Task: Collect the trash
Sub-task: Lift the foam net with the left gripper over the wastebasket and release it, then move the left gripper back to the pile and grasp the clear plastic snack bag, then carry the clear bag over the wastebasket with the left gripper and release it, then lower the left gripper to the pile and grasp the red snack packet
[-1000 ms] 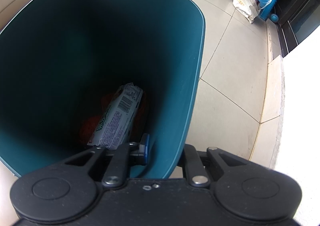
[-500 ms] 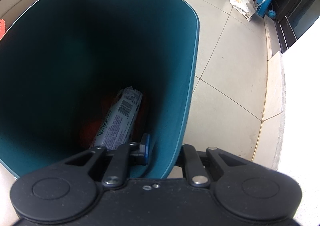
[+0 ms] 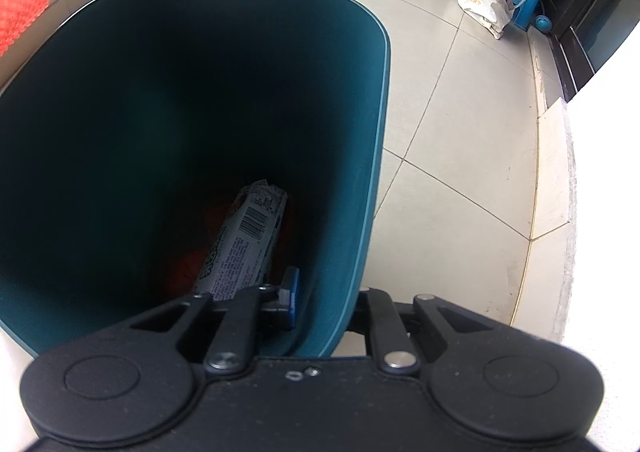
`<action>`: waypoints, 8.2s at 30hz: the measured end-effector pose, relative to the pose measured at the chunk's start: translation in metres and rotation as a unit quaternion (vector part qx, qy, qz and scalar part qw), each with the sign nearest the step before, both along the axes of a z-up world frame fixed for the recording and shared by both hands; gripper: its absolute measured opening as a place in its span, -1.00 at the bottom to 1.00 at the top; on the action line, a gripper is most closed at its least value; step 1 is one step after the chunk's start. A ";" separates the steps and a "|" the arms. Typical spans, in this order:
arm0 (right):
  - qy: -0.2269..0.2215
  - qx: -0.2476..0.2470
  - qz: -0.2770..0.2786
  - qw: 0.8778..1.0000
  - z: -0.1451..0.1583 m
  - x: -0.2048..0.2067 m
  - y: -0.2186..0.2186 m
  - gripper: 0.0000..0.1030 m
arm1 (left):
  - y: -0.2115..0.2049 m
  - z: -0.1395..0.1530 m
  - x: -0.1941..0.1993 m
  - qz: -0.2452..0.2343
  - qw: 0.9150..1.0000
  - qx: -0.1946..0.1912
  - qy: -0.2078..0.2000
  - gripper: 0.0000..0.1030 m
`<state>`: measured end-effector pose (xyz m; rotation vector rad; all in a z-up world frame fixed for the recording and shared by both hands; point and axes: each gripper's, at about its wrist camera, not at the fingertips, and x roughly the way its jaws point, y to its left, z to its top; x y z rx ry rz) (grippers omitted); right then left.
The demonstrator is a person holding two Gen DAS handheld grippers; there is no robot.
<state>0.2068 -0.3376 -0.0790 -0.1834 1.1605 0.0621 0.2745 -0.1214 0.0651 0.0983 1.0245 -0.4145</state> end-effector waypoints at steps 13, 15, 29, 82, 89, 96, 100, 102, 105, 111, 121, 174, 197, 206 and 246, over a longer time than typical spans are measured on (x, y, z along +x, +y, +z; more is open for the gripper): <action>-0.004 0.010 0.003 1.000 -0.002 -0.001 -0.004 -0.72 | -0.107 -0.096 -0.005 -0.072 0.995 0.026 0.062 -0.92; -0.005 0.011 0.004 1.000 -0.002 -0.001 -0.004 -0.73 | -0.113 -0.113 -0.003 -0.072 0.994 0.040 0.067 -0.92; -0.006 0.012 0.007 1.000 -0.001 -0.002 -0.002 -0.73 | -0.125 -0.179 0.009 -0.065 0.987 0.079 0.122 -0.91; 0.005 -0.014 0.020 1.000 -0.003 0.003 0.013 -0.73 | 0.149 -0.145 0.010 0.179 0.980 0.060 0.066 0.68; 0.007 -0.018 0.018 1.000 -0.005 0.004 0.015 -0.74 | 0.188 -0.196 0.024 0.210 0.970 0.035 0.115 0.68; 0.009 -0.019 0.019 1.000 -0.006 0.004 0.016 -0.74 | 0.207 -0.268 0.004 0.220 0.953 0.035 0.207 0.68; 0.008 -0.017 0.018 1.000 -0.008 0.003 0.015 -0.74 | 0.204 -0.300 0.000 0.216 0.946 0.047 0.235 0.68; 0.008 -0.017 0.018 1.000 -0.009 0.003 0.014 -0.74 | 0.201 -0.312 0.004 0.222 0.945 0.063 0.234 0.68; 0.008 -0.017 0.019 1.000 -0.008 0.001 0.013 -0.74 | 0.201 -0.327 0.008 0.243 0.936 0.074 0.243 0.67; 0.007 -0.015 0.021 1.000 -0.007 -0.003 0.010 -0.72 | 0.188 -0.336 0.007 0.232 0.937 0.100 0.243 0.26; 0.007 -0.015 0.022 1.000 -0.008 -0.005 0.009 -0.72 | 0.189 -0.318 0.008 0.225 0.943 0.111 0.219 -0.80; 0.009 0.016 -0.023 1.000 0.003 0.001 0.005 -0.87 | -0.091 -0.071 0.000 -0.079 0.993 0.050 0.069 -0.91; 0.012 0.013 -0.023 1.000 0.002 0.000 0.007 -0.87 | -0.135 -0.189 0.025 -0.075 0.978 0.092 0.172 -0.85; 0.016 0.013 -0.025 0.999 0.003 0.006 0.007 -0.87 | -0.116 -0.176 0.014 -0.069 0.986 0.058 0.143 0.29; 0.032 -0.005 -0.023 0.999 0.022 0.018 0.017 -0.87 | 0.107 -0.074 -0.021 0.071 0.995 0.068 0.035 0.37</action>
